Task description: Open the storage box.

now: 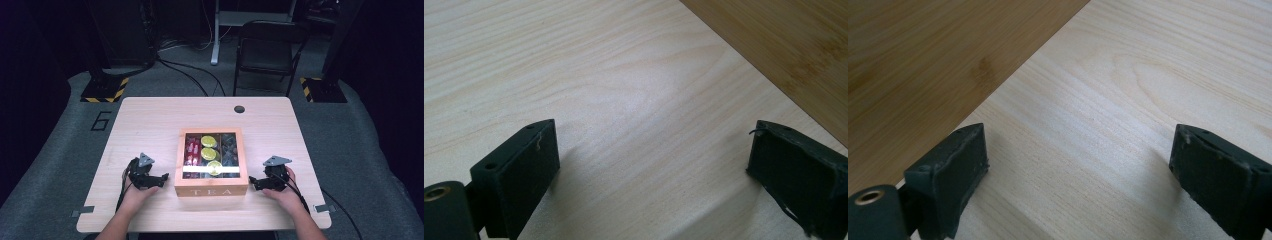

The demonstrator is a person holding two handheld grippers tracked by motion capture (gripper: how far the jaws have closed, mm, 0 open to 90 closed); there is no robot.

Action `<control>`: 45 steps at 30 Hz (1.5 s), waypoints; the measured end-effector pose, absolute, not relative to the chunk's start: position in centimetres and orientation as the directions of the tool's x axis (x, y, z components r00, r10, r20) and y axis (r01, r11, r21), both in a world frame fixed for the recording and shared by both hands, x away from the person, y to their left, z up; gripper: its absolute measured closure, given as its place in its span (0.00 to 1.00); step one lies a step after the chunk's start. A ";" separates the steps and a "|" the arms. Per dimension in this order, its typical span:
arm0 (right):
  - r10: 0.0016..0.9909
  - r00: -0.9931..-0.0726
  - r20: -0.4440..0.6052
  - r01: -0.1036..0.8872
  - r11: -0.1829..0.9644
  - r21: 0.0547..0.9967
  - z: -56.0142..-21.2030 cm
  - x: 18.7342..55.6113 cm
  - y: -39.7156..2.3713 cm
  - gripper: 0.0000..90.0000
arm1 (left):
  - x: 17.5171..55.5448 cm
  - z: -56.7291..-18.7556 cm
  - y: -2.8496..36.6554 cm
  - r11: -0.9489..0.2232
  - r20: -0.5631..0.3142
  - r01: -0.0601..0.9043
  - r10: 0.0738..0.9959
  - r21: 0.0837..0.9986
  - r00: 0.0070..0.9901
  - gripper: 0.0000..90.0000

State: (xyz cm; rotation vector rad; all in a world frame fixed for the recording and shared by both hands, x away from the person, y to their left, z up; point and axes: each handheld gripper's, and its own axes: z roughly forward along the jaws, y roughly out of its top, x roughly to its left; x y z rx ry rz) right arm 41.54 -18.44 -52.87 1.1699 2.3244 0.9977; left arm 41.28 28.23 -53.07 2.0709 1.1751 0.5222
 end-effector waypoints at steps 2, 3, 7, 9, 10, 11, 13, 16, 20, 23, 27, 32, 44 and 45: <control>0.804 -0.594 -0.003 0.555 0.412 0.722 -52.9 41.5 -18.5 0.08 | 41.3 -53.1 28.2 -0.353 0.009 0.583 0.860 0.732 0.509 0.07; 0.805 -0.594 -0.003 0.555 0.412 0.723 -52.9 41.5 -18.5 0.08 | 41.3 -53.1 28.2 -0.353 0.009 0.583 0.861 0.732 0.509 0.07; 0.805 -0.594 -0.003 0.555 0.412 0.722 -52.9 41.5 -18.5 0.08 | 41.3 -53.0 28.3 -0.360 0.013 0.583 0.858 0.728 0.513 0.07; 0.804 -0.595 -0.005 0.552 0.413 0.725 -52.9 41.6 -18.5 0.08 | 41.3 -53.1 28.2 -0.351 0.006 0.585 0.861 0.731 0.509 0.07; 0.804 -0.594 -0.007 0.546 0.410 0.731 -52.9 41.6 -18.5 0.08 | 41.3 -53.1 28.2 -0.352 0.007 0.584 0.860 0.731 0.510 0.07; 0.804 -0.594 -0.007 0.546 0.410 0.731 -52.9 41.6 -18.5 0.08 | 41.3 -53.1 28.2 -0.353 0.007 0.585 0.860 0.731 0.510 0.07; 0.803 -0.596 -0.006 0.551 0.414 0.725 -52.9 41.6 -18.5 0.08 | 41.3 -53.1 28.2 -0.353 0.007 0.585 0.860 0.731 0.510 0.07; 0.804 -0.594 -0.005 0.548 0.409 0.730 -52.9 41.6 -18.5 0.08 | 41.3 -53.1 28.2 -0.352 0.007 0.585 0.861 0.730 0.509 0.07; 0.802 -0.597 0.000 0.554 0.412 0.723 -52.9 41.7 -18.4 0.08 | 41.3 -53.0 28.2 -0.360 0.011 0.583 0.857 0.729 0.515 0.07; 0.804 -0.595 -0.005 0.550 0.412 0.727 -52.9 41.7 -18.4 0.08 | 41.2 -53.0 28.2 -0.360 0.010 0.583 0.857 0.729 0.516 0.07; 0.804 -0.594 -0.003 0.551 0.410 0.727 -52.9 41.7 -18.3 0.08 | 41.2 -53.0 28.2 -0.359 0.010 0.583 0.857 0.729 0.516 0.07; 0.804 -0.595 -0.004 0.551 0.411 0.727 -52.9 41.7 -18.3 0.08 | 41.2 -53.1 28.2 -0.352 0.003 0.585 0.858 0.731 0.513 0.07; 0.804 -0.594 -0.004 0.551 0.411 0.727 -52.9 41.7 -18.3 0.08 | 41.3 -53.0 28.2 -0.361 0.011 0.582 0.856 0.728 0.517 0.07; 0.804 -0.594 -0.004 0.551 0.411 0.726 -52.9 41.7 -18.3 0.08 | 41.3 -53.0 28.2 -0.361 0.011 0.582 0.856 0.729 0.517 0.07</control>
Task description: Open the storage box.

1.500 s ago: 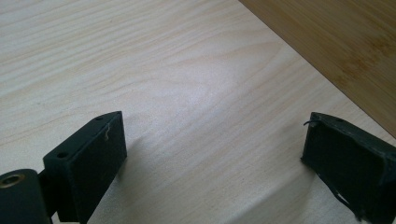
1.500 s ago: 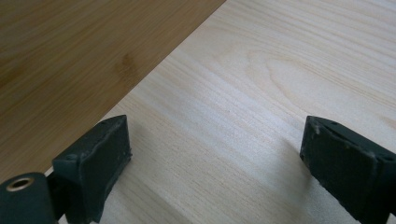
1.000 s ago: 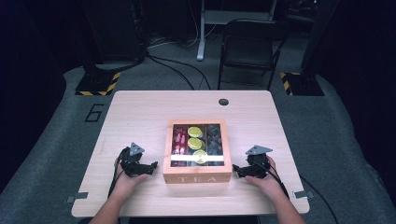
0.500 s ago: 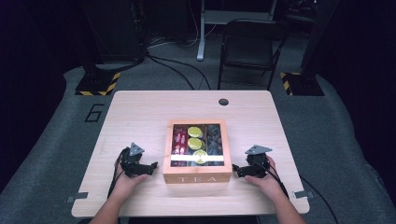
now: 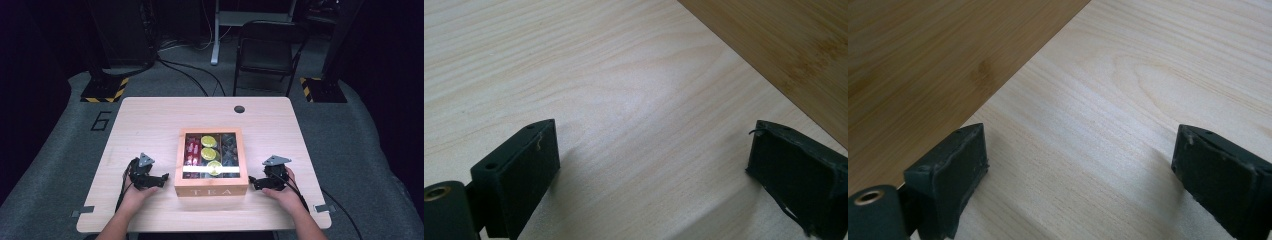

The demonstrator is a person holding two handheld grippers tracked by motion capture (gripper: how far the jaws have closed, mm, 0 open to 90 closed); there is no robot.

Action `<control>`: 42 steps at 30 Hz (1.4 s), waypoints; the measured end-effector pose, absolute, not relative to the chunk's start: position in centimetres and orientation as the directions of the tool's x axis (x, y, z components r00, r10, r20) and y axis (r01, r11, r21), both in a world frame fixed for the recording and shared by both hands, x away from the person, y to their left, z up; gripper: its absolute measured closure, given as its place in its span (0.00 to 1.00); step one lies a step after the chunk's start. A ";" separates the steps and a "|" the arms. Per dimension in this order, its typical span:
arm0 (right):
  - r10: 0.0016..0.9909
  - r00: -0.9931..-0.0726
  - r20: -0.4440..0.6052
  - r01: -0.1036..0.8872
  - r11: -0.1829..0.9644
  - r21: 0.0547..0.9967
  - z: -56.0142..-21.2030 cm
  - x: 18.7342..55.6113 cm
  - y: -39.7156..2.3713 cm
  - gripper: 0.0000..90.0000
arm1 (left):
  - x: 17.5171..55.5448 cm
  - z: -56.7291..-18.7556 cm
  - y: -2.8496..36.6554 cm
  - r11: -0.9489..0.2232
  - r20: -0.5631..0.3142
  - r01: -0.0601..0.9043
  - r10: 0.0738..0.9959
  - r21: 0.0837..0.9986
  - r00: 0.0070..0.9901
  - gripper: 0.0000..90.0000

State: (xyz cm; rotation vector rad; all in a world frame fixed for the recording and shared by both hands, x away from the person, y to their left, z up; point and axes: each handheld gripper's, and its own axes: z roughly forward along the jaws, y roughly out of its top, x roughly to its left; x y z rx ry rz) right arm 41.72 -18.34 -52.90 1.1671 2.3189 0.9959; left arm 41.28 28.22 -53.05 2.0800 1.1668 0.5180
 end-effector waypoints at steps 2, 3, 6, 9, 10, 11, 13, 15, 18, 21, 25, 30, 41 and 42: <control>0.804 -0.594 -0.003 0.551 0.411 0.726 -52.9 41.7 -18.3 0.08 | 41.3 -53.0 28.2 -0.361 0.011 0.582 0.856 0.728 0.517 0.07; 0.804 -0.594 -0.003 0.551 0.410 0.726 -52.9 41.7 -18.3 0.08 | 41.3 -53.0 28.2 -0.361 0.011 0.582 0.856 0.728 0.517 0.07; 0.804 -0.594 -0.003 0.551 0.411 0.726 -52.9 41.7 -18.3 0.08 | 41.3 -53.0 28.2 -0.361 0.011 0.582 0.856 0.729 0.517 0.07; 0.804 -0.595 -0.004 0.551 0.411 0.726 -52.9 41.7 -18.3 0.08 | 41.3 -53.0 28.2 -0.362 0.012 0.582 0.856 0.728 0.517 0.07; 0.804 -0.594 -0.003 0.551 0.411 0.726 -52.9 41.7 -18.3 0.08 | 41.3 -53.0 28.2 -0.362 0.011 0.582 0.856 0.728 0.518 0.07; 0.804 -0.594 -0.003 0.552 0.411 0.726 -52.9 41.7 -18.3 0.08 | 41.3 -53.0 28.2 -0.362 0.011 0.582 0.855 0.728 0.518 0.07; 0.804 -0.594 -0.004 0.551 0.411 0.726 -52.9 41.7 -18.3 0.08 | 41.3 -53.0 28.2 -0.362 0.011 0.582 0.856 0.728 0.517 0.07; 0.804 -0.594 -0.003 0.551 0.411 0.726 -52.9 41.7 -18.3 0.08 | 41.3 -53.0 28.2 -0.363 0.009 0.584 0.855 0.726 0.519 0.07; 0.809 -0.587 -0.003 0.552 0.404 0.729 -52.9 41.6 -18.3 0.11 | 41.2 -52.9 28.2 -0.353 -0.002 0.580 0.853 0.735 0.522 0.10; 0.813 -0.582 0.000 0.556 0.398 0.730 -52.6 41.5 -18.4 0.24 | 41.1 -52.8 28.1 -0.363 0.001 0.576 0.847 0.733 0.531 0.18; 0.815 -0.580 0.002 0.567 0.402 0.719 -52.2 41.4 -18.5 0.37 | 41.0 -52.5 28.1 -0.354 -0.023 0.589 0.844 0.727 0.535 0.22; 0.819 -0.574 0.008 0.561 0.386 0.732 -51.4 41.1 -18.6 0.39 | 40.7 -51.5 28.2 -0.338 -0.031 0.582 0.847 0.740 0.530 0.25; 0.819 -0.574 -0.002 0.545 0.384 0.745 -49.9 40.5 -19.0 0.41 | 39.5 -49.4 28.0 -0.310 -0.053 0.549 0.835 0.776 0.547 0.33; 0.816 -0.578 -0.001 0.543 0.385 0.747 -49.8 40.4 -19.0 0.41 | 39.3 -49.2 28.0 -0.314 -0.053 0.545 0.831 0.778 0.554 0.33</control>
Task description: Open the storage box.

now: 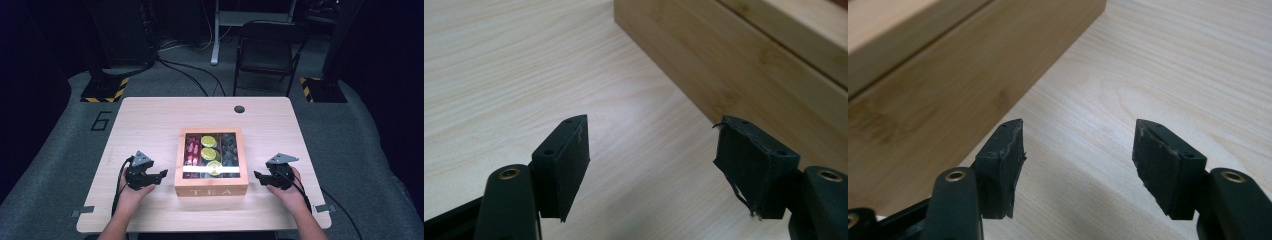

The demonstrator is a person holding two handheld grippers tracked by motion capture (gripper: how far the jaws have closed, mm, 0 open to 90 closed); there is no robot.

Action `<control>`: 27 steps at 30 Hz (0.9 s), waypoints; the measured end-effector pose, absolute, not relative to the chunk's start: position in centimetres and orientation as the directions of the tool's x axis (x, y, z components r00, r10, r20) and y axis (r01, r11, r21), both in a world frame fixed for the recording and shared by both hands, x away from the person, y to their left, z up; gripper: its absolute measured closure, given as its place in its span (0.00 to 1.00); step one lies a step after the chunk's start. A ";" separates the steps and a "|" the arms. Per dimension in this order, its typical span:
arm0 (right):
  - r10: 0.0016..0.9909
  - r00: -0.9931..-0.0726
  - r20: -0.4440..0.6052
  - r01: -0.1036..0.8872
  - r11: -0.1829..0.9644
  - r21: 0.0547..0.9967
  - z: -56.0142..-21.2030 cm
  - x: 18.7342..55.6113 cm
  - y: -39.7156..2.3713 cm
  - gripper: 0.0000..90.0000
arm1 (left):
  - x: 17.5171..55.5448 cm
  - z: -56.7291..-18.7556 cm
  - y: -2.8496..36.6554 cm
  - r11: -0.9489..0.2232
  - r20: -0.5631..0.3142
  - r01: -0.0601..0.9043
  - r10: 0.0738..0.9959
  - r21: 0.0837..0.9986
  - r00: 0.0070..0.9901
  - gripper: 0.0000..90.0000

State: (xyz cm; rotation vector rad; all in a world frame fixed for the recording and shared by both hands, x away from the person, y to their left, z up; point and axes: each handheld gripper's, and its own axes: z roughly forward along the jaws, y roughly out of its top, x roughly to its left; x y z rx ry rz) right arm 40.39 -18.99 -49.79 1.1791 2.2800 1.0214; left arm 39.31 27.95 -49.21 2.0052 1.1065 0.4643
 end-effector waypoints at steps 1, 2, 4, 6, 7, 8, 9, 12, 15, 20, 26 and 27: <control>0.815 -0.580 -0.006 0.536 0.387 0.750 -49.6 40.3 -19.0 0.42 | 39.1 -49.1 27.8 -0.312 -0.057 0.543 0.828 0.780 0.557 0.34; 0.810 -0.586 -0.012 0.526 0.391 0.755 -49.4 40.1 -18.9 0.42 | 39.0 -49.0 27.8 -0.316 -0.053 0.538 0.826 0.781 0.562 0.35; 0.806 -0.591 -0.002 0.521 0.383 0.763 -49.2 39.9 -18.7 0.43 | 38.7 -48.7 27.7 -0.317 -0.057 0.536 0.821 0.782 0.568 0.36; 0.801 -0.599 -0.003 0.512 0.385 0.768 -48.9 39.6 -18.6 0.44 | 38.5 -48.5 27.7 -0.300 -0.073 0.539 0.822 0.787 0.565 0.36; 0.794 -0.608 -0.010 0.500 0.393 0.772 -48.6 39.4 -18.5 0.45 | 38.2 -48.2 27.9 -0.277 -0.098 0.545 0.822 0.791 0.560 0.37; 0.794 -0.608 -0.010 0.500 0.393 0.772 -48.6 39.4 -18.5 0.45 | 38.2 -48.2 27.9 -0.277 -0.098 0.545 0.822 0.791 0.560 0.37; 0.798 -0.603 -0.002 0.507 0.385 0.771 -48.4 39.2 -18.3 0.46 | 38.2 -48.1 27.9 -0.263 -0.108 0.546 0.825 0.796 0.555 0.37; 0.795 -0.606 0.001 0.502 0.382 0.776 -48.0 38.8 -18.2 0.46 | 37.8 -47.7 28.1 -0.251 -0.115 0.545 0.827 0.800 0.551 0.37; 0.787 -0.617 -0.016 0.487 0.397 0.778 -47.5 38.4 -18.0 0.47 | 37.4 -47.3 28.1 -0.267 -0.093 0.544 0.833 0.796 0.546 0.38; 0.785 -0.619 -0.017 0.473 0.390 0.790 -46.7 37.6 -18.2 0.47 | 36.7 -46.8 28.3 -0.255 -0.107 0.544 0.830 0.800 0.547 0.38; 0.786 -0.618 0.003 0.471 0.367 0.802 -46.1 36.6 -18.6 0.48 | 35.8 -46.4 28.1 -0.249 -0.116 0.535 0.822 0.807 0.557 0.38; 0.783 -0.621 0.000 0.465 0.368 0.805 -46.0 36.4 -18.7 0.48 | 35.5 -46.3 28.0 -0.246 -0.114 0.528 0.822 0.813 0.558 0.38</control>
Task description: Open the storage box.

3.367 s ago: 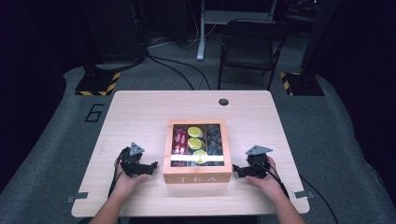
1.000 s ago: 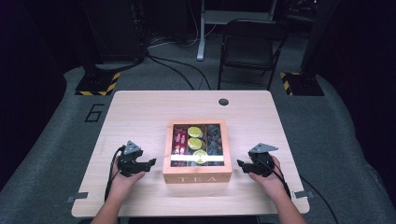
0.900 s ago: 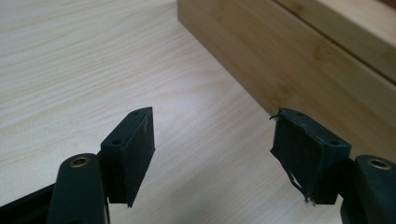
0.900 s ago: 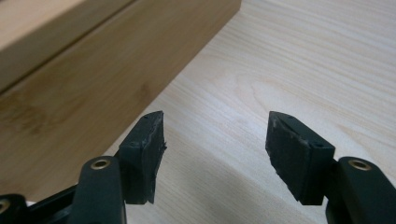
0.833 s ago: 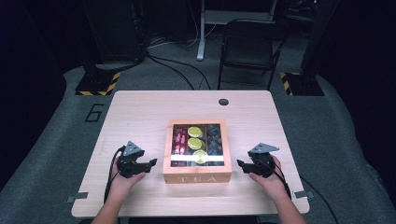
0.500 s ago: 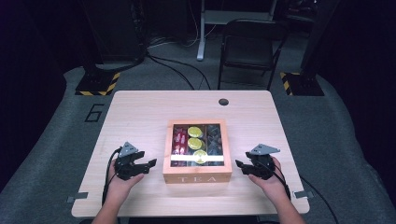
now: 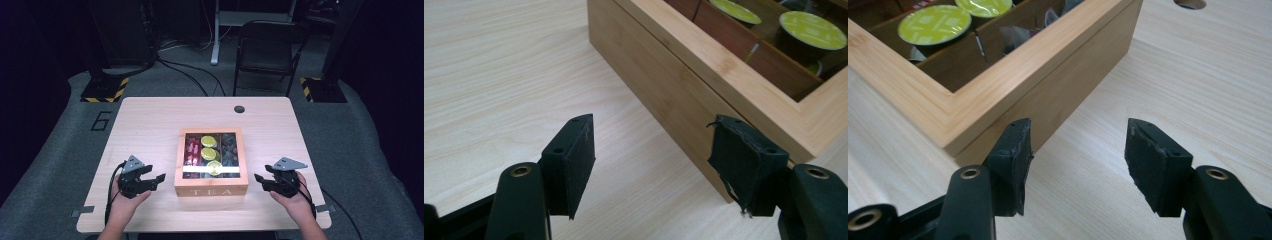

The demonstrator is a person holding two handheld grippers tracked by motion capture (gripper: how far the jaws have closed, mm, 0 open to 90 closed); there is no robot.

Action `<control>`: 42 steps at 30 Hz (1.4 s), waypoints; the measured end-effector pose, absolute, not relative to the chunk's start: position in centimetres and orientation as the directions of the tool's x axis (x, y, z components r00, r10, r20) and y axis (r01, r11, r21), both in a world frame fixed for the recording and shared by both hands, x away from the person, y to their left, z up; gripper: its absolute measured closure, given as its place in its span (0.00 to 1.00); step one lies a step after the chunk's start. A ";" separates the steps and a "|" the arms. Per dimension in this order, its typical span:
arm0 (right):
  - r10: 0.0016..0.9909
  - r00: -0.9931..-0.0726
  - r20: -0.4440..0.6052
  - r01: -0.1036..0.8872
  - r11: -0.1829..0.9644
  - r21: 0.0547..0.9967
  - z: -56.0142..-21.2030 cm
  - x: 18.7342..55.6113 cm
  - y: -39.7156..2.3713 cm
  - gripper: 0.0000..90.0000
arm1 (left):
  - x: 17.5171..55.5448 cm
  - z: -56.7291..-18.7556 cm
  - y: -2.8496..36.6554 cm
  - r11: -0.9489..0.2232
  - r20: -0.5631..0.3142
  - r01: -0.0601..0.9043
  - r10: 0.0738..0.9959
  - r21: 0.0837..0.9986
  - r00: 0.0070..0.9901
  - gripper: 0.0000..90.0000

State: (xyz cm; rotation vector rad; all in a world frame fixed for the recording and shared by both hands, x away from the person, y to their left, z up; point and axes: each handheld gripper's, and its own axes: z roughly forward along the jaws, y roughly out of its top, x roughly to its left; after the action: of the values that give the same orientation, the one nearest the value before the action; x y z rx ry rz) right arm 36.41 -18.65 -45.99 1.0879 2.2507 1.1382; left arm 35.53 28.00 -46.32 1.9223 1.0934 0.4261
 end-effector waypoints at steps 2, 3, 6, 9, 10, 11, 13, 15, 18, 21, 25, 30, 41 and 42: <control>0.781 -0.624 0.009 0.460 0.358 0.812 -45.8 36.0 -18.6 0.48 | 35.2 -46.1 27.9 -0.253 -0.112 0.523 0.815 0.814 0.569 0.38; 0.782 -0.623 0.022 0.467 0.350 0.812 -45.7 35.6 -18.5 0.48 | 35.0 -46.0 27.8 -0.252 -0.111 0.519 0.814 0.817 0.570 0.38; 0.775 -0.632 0.013 0.444 0.348 0.826 -45.3 34.7 -18.1 0.48 | 34.3 -45.6 27.5 -0.253 -0.106 0.495 0.802 0.831 0.587 0.40; 0.766 -0.643 0.012 0.427 0.346 0.835 -44.9 33.8 -17.8 0.48 | 33.7 -45.3 27.3 -0.268 -0.098 0.484 0.789 0.833 0.607 0.40; 0.764 -0.646 0.008 0.421 0.348 0.838 -44.9 33.6 -17.7 0.48 | 33.5 -45.3 27.1 -0.263 -0.095 0.475 0.790 0.840 0.606 0.40; 0.759 -0.652 0.008 0.418 0.350 0.838 -44.8 33.4 -17.6 0.48 | 33.3 -45.2 27.1 -0.269 -0.101 0.480 0.783 0.835 0.614 0.40; 0.752 -0.659 0.011 0.414 0.350 0.840 -44.7 33.1 -17.4 0.48 | 33.1 -45.2 26.9 -0.269 -0.099 0.474 0.780 0.838 0.618 0.40; 0.746 -0.666 0.015 0.411 0.350 0.842 -44.6 32.8 -17.1 0.48 | 32.9 -45.2 26.7 -0.281 -0.103 0.479 0.770 0.832 0.630 0.40; 0.735 -0.678 0.027 0.409 0.346 0.844 -44.6 32.7 -16.7 0.47 | 32.6 -45.2 26.3 -0.288 -0.101 0.472 0.760 0.833 0.642 0.40; 0.726 -0.687 0.025 0.405 0.355 0.843 -44.8 32.7 -16.6 0.47 | 32.5 -45.3 26.1 -0.282 -0.110 0.472 0.755 0.835 0.647 0.40; 0.718 -0.696 0.017 0.409 0.377 0.831 -45.3 32.8 -16.2 0.47 | 32.5 -45.4 25.8 -0.295 -0.102 0.462 0.744 0.837 0.660 0.40; 0.703 -0.711 0.014 0.408 0.396 0.823 -45.7 33.0 -15.7 0.48 | 32.6 -46.0 25.0 -0.291 -0.122 0.472 0.734 0.832 0.668 0.40; 0.680 -0.734 0.002 0.411 0.441 0.798 -46.6 33.3 -15.0 0.62 | 32.6 -46.8 23.9 -0.324 -0.116 0.461 0.702 0.826 0.702 0.49; 0.680 -0.734 0.002 0.411 0.441 0.798 -46.6 33.3 -15.0 0.62 | 32.6 -46.9 23.8 -0.326 -0.115 0.459 0.701 0.826 0.704 0.49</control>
State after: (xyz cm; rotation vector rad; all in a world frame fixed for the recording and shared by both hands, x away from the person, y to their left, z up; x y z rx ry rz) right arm 33.30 -15.04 -46.57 0.9337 2.3779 1.1859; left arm 32.58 23.81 -46.87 1.9824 0.8909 0.3281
